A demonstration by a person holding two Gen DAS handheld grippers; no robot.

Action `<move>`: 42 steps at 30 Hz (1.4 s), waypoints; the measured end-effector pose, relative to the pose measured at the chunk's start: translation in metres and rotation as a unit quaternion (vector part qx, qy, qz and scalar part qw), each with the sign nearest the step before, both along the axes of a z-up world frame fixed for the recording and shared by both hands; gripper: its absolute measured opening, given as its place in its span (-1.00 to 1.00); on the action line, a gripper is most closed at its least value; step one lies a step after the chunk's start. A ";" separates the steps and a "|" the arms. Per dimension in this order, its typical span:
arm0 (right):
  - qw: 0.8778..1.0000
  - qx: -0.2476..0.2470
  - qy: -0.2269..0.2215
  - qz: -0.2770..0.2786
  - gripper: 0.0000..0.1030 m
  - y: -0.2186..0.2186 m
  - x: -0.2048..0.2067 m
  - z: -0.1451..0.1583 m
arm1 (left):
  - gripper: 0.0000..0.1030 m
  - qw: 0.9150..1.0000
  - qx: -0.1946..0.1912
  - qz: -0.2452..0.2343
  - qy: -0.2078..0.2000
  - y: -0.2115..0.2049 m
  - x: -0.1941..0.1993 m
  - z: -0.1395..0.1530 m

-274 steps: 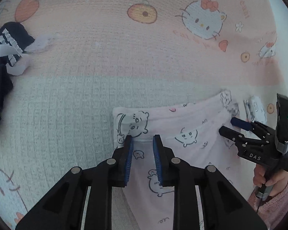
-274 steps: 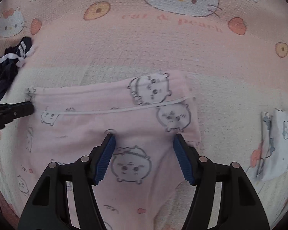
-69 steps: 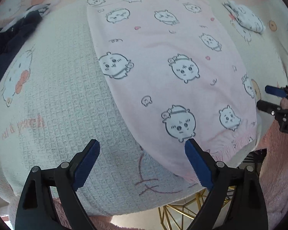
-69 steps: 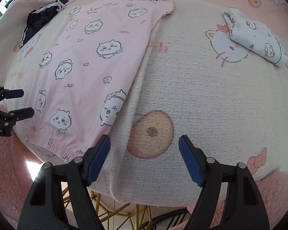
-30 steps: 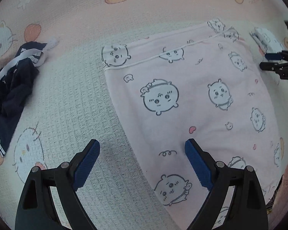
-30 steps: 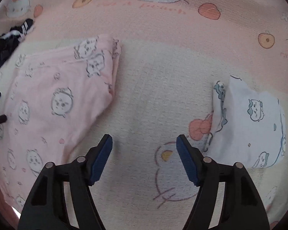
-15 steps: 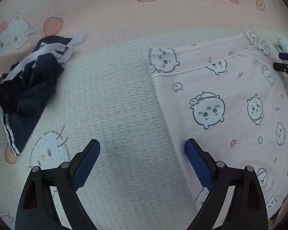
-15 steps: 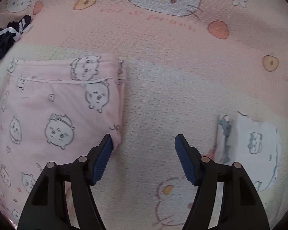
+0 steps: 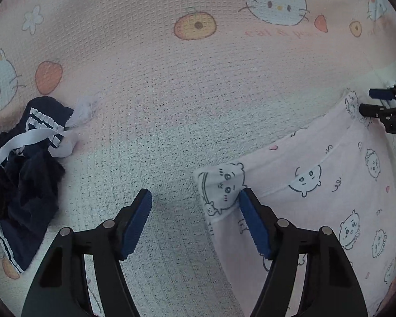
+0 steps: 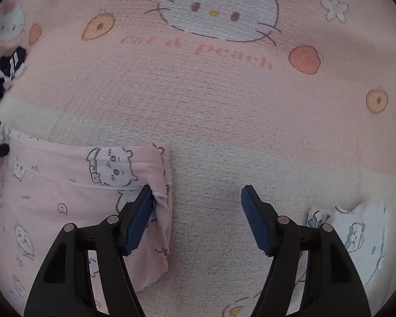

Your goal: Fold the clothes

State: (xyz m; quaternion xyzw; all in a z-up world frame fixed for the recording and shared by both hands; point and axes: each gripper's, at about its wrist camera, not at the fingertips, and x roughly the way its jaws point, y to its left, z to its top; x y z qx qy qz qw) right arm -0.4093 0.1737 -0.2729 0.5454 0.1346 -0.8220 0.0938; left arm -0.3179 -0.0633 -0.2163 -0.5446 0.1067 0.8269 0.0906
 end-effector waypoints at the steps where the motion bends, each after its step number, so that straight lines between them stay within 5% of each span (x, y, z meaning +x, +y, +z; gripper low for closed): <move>1: 1.000 0.003 0.006 -0.009 0.33 0.005 -0.001 0.003 | 0.38 1.000 0.005 0.011 0.008 -0.002 -0.002 0.003; 3: 1.000 -0.007 -0.002 -0.022 0.33 0.009 0.006 0.010 | 0.38 0.998 0.064 0.017 0.010 -0.007 0.006 0.016; 5: 1.000 -0.028 -0.012 -0.004 0.33 0.002 0.026 0.019 | 0.38 0.997 0.073 -0.013 0.005 0.004 0.032 0.030; 12: 0.994 -0.075 -0.047 0.062 0.33 -0.043 0.132 0.029 | 0.38 0.993 0.048 -0.090 -0.054 0.044 0.110 -0.006; 16: 0.992 -0.045 -0.071 0.092 0.34 -0.054 0.194 0.011 | 0.38 0.988 0.001 -0.139 -0.072 0.073 0.161 -0.011; 19: 0.991 -0.004 -0.095 0.098 0.33 -0.044 0.225 -0.010 | 0.39 0.987 -0.024 -0.134 -0.086 0.070 0.178 -0.012; 22: 0.992 0.006 -0.095 0.083 0.34 -0.020 0.249 0.000 | 0.39 0.985 -0.026 -0.122 -0.118 0.057 0.192 -0.006; 27: 0.992 -0.063 -0.105 0.025 0.35 0.006 0.275 0.018 | 0.39 0.990 0.026 -0.091 -0.103 0.065 0.205 0.012; 31: 0.992 -0.051 -0.105 0.048 0.35 -0.014 0.304 0.009 | 0.39 0.985 -0.030 -0.119 -0.120 0.100 0.227 -0.005; 34: 0.993 -0.037 -0.097 0.055 0.35 -0.009 0.325 0.004 | 0.40 0.985 -0.036 -0.122 -0.119 0.095 0.246 -0.007; 38: 0.992 -0.061 -0.111 0.029 0.37 0.012 0.338 0.006 | 0.46 0.988 -0.014 -0.077 -0.137 0.069 0.254 -0.003; 40: 0.991 -0.073 -0.115 0.016 0.37 0.022 0.340 0.009 | 0.46 0.988 -0.043 -0.056 -0.137 0.061 0.257 -0.003; 42: 0.991 -0.082 -0.110 0.005 0.37 0.029 0.345 0.015 | 0.46 0.990 -0.013 -0.031 -0.140 0.053 0.258 0.004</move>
